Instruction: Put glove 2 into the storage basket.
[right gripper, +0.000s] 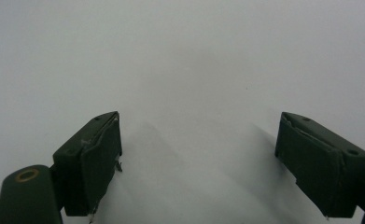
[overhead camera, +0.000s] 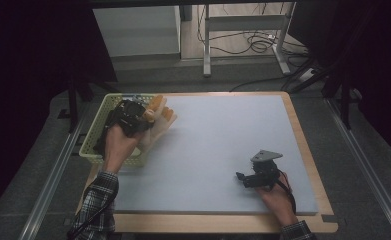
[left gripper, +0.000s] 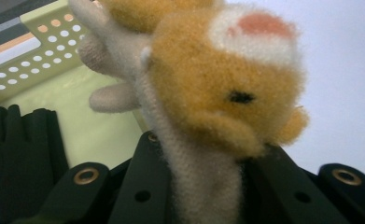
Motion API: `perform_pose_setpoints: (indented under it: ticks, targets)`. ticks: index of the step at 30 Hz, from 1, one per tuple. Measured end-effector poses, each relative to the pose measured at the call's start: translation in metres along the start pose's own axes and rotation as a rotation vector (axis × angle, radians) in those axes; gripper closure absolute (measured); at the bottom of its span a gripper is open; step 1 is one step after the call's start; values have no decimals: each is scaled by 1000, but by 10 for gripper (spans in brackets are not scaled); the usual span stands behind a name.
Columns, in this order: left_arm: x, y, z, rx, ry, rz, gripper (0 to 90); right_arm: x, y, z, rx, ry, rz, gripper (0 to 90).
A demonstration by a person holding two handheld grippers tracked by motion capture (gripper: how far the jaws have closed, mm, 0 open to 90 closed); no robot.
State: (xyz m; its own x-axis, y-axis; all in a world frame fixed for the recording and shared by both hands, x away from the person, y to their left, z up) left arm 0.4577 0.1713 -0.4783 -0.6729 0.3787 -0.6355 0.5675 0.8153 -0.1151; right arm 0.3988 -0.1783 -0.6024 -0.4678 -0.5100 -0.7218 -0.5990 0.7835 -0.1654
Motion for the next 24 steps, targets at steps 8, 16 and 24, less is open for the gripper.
perform_pose_setpoints:
  ticks: [8,16,24]
  targets:
    - [-2,15,-14,-36,-23,-27,811,0,0,0,1,0,-2,143]
    - [0,46,-33,-91,-56,-91,810,0,0,0,0,-2,1,143]
    - [7,76,-33,-127,-64,-152,809,0,0,0,0,-2,1,143]
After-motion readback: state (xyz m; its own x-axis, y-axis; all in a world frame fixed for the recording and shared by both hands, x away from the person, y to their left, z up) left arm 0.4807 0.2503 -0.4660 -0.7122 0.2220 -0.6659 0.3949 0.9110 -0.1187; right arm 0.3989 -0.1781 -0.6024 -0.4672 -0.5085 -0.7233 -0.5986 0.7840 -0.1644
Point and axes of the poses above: each handheld gripper's, and its own axes: z roughly forward along the jaws, x roughly out of its underside, y roughly to its left, the point moved 10 cm from there along z, roughly forward along the jaws, and after that the axes turned 9 degrees about x, right-handed, at the moved point
